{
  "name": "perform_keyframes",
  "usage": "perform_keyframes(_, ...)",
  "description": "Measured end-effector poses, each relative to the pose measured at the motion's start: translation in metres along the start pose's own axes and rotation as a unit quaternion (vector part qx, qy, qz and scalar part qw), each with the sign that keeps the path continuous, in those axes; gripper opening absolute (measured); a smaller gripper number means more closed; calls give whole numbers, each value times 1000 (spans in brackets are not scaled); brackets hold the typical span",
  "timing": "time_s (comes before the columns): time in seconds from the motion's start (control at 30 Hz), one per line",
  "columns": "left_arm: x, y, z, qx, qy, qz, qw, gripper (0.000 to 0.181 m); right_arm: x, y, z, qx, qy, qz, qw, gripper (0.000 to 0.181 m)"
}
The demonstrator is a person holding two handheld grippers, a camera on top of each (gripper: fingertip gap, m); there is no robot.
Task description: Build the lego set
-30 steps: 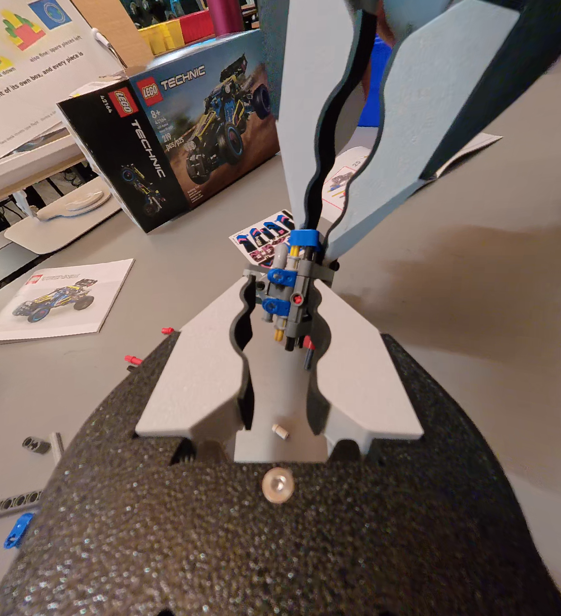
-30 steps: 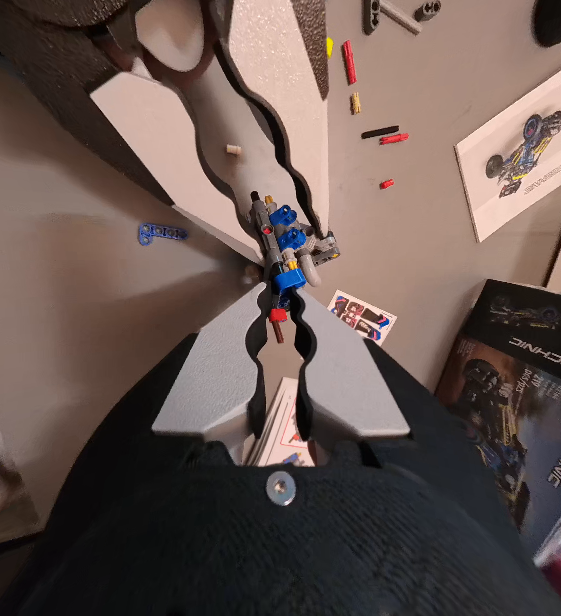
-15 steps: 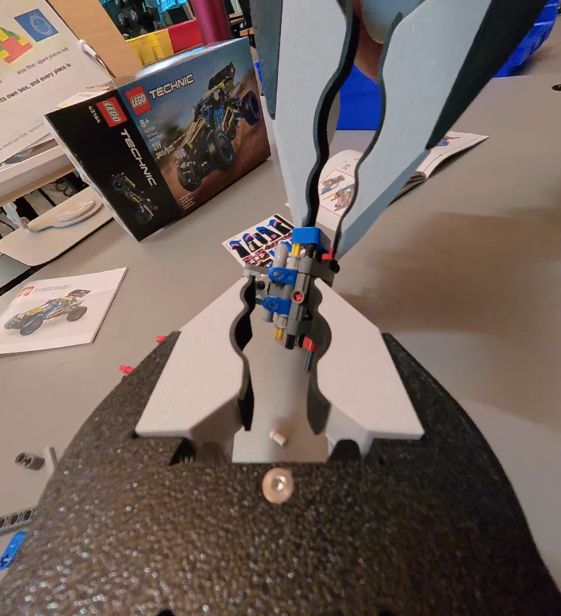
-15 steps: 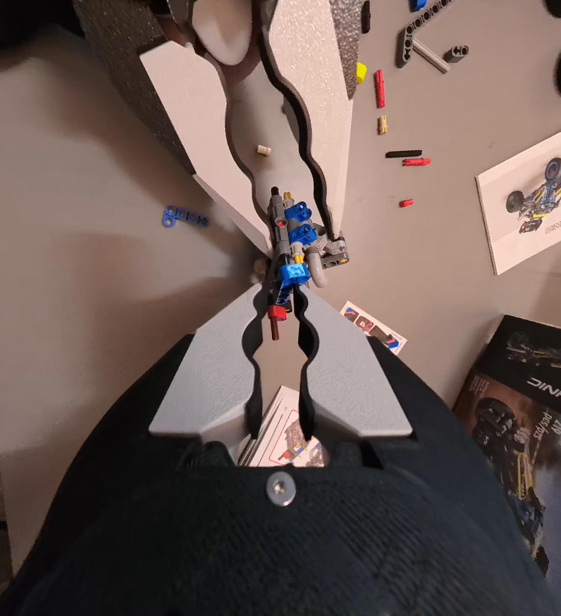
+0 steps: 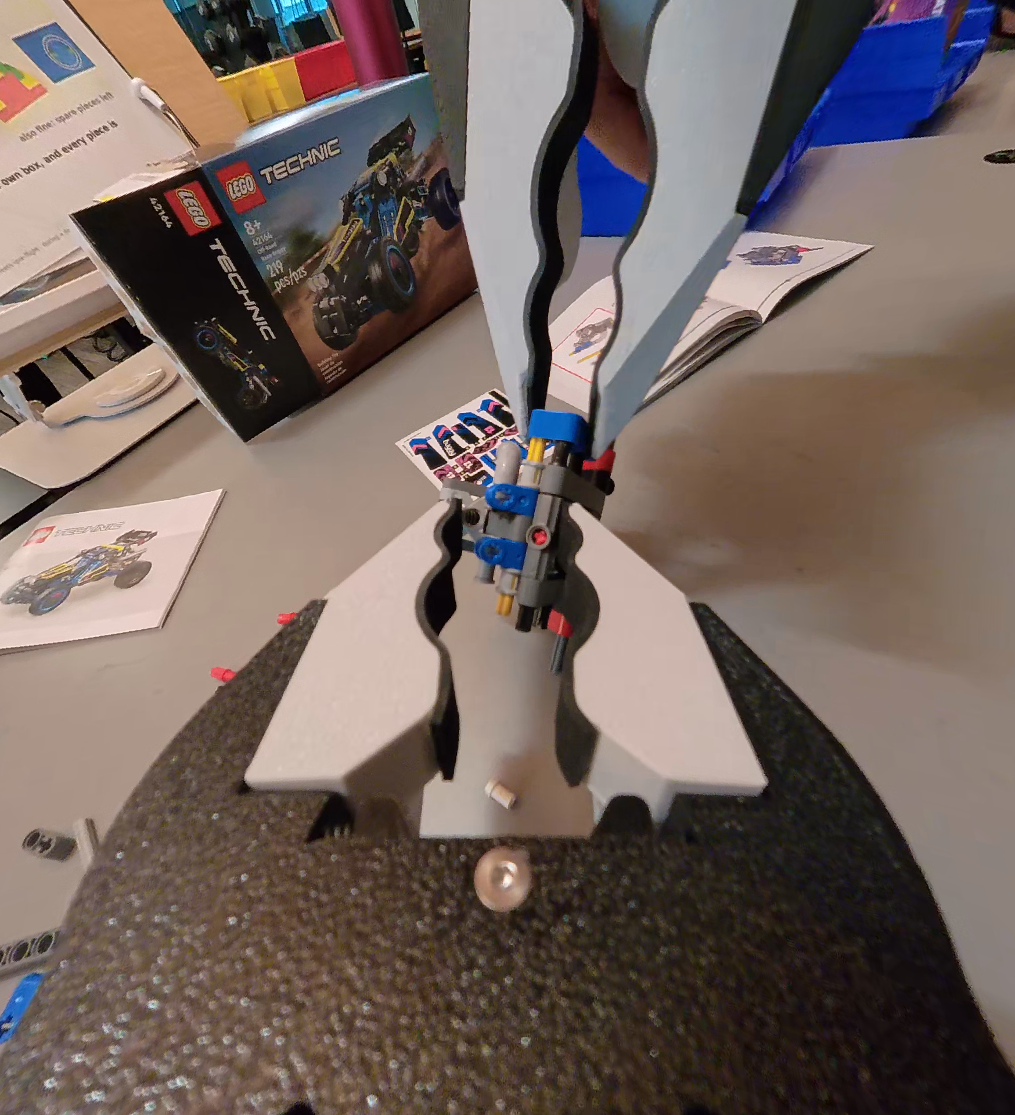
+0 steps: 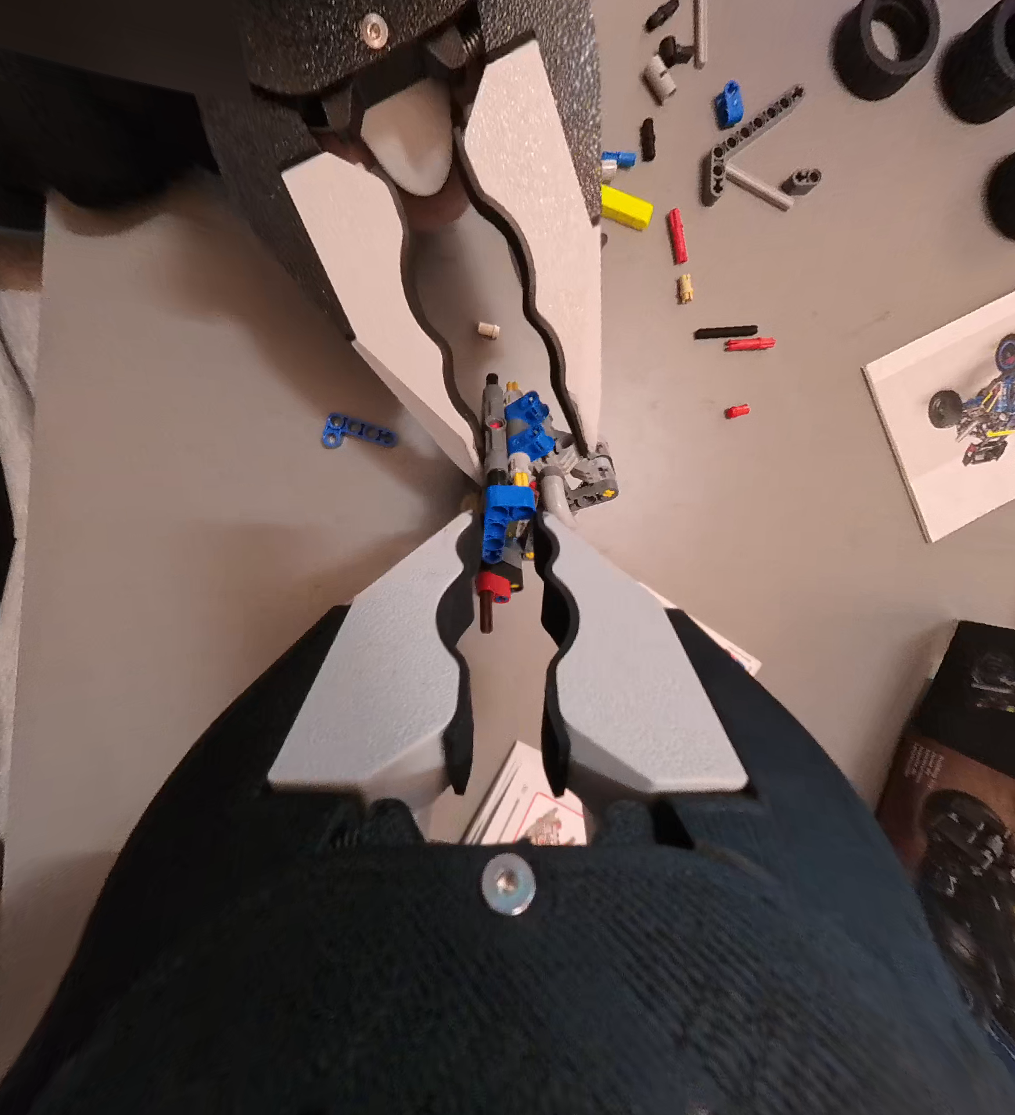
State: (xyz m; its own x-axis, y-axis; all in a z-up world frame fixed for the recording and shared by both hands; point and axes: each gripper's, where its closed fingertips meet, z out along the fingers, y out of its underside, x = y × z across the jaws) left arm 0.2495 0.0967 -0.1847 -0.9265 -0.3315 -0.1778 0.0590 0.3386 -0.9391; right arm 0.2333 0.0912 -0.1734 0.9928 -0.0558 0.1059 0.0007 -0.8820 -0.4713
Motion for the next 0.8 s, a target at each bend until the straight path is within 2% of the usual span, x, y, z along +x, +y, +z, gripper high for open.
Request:
perform_keyframes(0.17, 1, 0, 0, 0, 2, 3, 1000, 29, -2, 1, 0, -2, -1, -9, 1000, 12)
perform_keyframes(0.43, 1, 0, -1, 0, -3, 11, 1000, 28, -2, 2, 1, -85, 10, -25, 996, 11)
perform_keyframes(0.57, 0, 1, -1, -1, -4, 8, 1000, 29, 0, 2, 1, -118, 43, -33, 992, 12)
perform_keyframes(0.8, 2, 0, -1, 2, 2, 12, 1000, 29, -1, 1, 0, -51, 32, -38, 997, 16)
